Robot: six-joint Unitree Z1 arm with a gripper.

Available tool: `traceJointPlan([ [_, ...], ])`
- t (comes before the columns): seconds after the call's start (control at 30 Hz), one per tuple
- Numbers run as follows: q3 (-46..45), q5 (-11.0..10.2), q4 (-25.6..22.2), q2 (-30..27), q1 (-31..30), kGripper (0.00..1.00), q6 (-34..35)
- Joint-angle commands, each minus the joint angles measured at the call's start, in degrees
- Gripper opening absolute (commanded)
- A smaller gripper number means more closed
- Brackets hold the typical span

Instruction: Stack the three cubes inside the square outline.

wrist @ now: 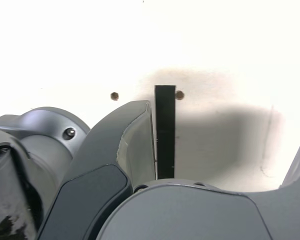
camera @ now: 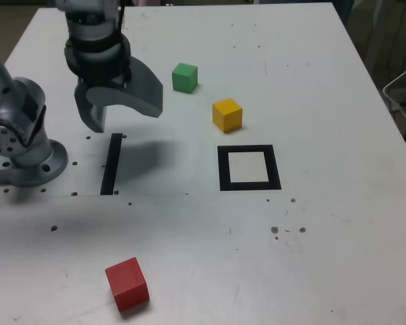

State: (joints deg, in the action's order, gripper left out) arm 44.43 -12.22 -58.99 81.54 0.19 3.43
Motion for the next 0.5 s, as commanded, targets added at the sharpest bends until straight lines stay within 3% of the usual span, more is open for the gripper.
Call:
traceJointPlan([
  [0.0, 0.09, -0.14, -0.56, -0.15, 0.07, 0.99, -0.09],
  [0.3, 0.55, -0.04, -2.73, -0.92, 0.07, 0.99, -0.09],
  [0.47, 1.29, 2.34, -4.72, -1.54, 0.07, 0.99, -0.06],
])
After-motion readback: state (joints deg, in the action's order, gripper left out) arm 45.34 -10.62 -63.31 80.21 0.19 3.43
